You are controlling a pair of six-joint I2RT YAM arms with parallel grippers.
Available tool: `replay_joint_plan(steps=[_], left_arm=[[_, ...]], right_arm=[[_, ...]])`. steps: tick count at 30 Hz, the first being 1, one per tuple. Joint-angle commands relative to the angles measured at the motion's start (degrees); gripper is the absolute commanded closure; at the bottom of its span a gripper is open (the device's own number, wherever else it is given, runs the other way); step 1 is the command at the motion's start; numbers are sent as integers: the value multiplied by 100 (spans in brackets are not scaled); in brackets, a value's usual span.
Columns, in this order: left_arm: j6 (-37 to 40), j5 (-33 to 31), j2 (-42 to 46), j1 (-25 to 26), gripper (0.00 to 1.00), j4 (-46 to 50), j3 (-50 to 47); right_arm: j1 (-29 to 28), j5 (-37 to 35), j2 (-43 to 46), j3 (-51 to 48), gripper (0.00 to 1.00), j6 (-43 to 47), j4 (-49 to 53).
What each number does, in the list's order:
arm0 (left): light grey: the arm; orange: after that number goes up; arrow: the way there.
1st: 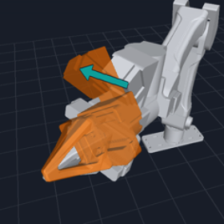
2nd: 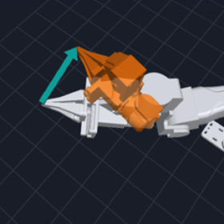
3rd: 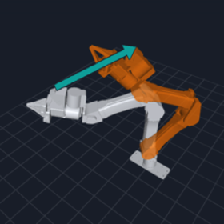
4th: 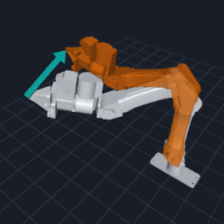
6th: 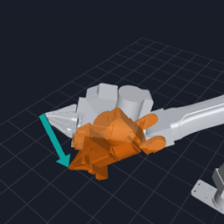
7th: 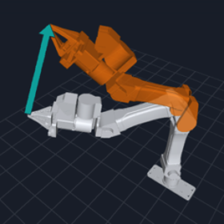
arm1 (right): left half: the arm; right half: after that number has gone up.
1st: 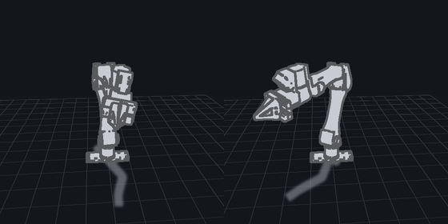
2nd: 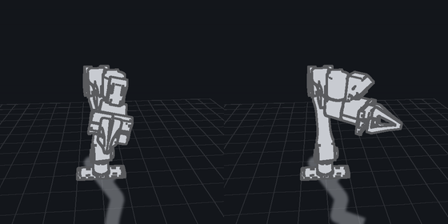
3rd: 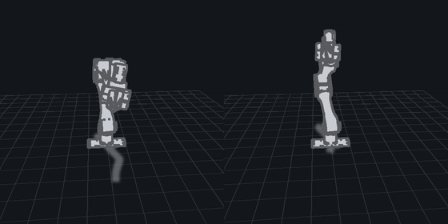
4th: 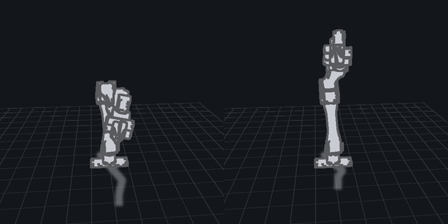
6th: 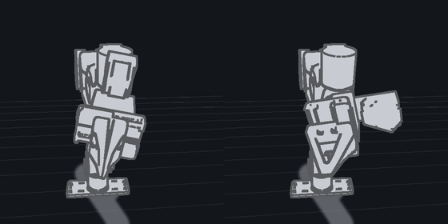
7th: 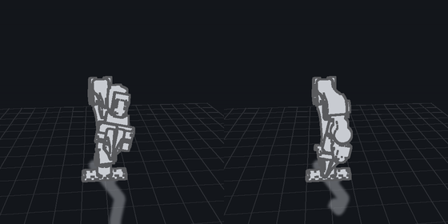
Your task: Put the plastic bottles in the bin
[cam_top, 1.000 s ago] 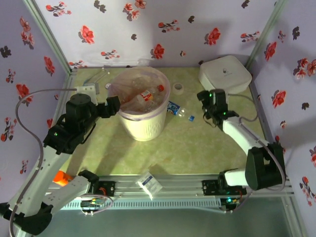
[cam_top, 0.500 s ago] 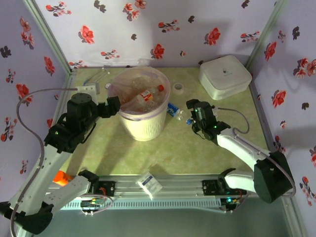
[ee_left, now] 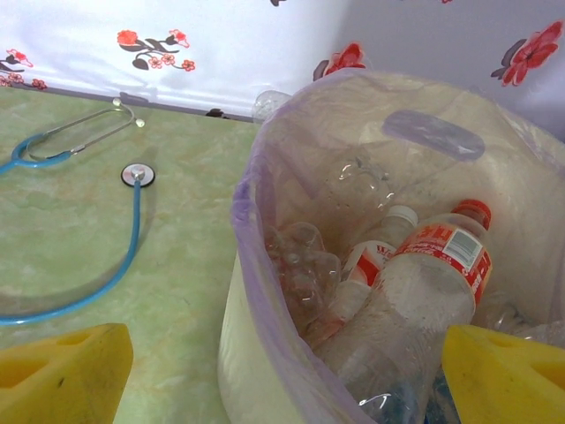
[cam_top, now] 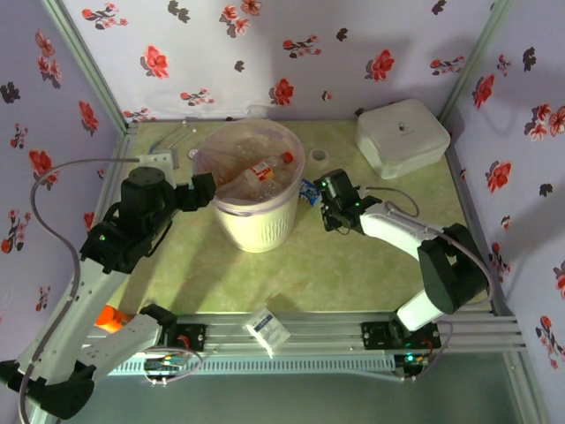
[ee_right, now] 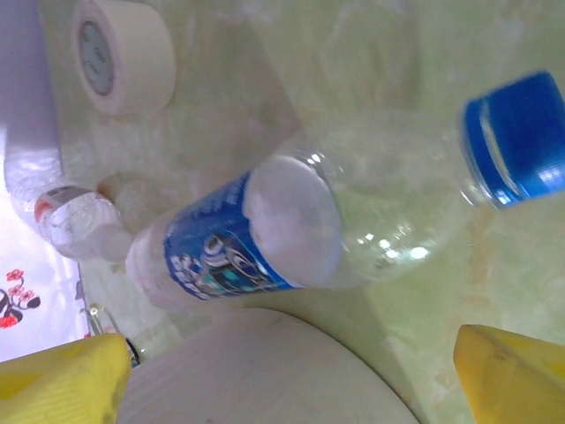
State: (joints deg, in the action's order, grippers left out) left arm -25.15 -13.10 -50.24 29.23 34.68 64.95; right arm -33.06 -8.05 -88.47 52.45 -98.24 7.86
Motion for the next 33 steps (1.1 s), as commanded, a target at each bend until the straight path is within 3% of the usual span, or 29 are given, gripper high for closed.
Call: replay_joint_plan(steps=[1,10,19,24,33], left_arm=[[95,-172,80,-71,8,-31,-79],[229,-261,3,-120,8,4,-45],[238,-271,21,-153,8,13,-44],[258,-270,49,-159,8,55,-44],[251,-280,179,-190,7,157,0]], right_arm=[[-102,-607,-46,42,7,-656,108],[-122,-628,-954,427,9,-1192,-352],[-62,-976,-1295,349,13,-1554,-527],[45,-792,-1480,180,14,-1661,-925],[209,-983,-1305,-121,31,-1616,-1169]])
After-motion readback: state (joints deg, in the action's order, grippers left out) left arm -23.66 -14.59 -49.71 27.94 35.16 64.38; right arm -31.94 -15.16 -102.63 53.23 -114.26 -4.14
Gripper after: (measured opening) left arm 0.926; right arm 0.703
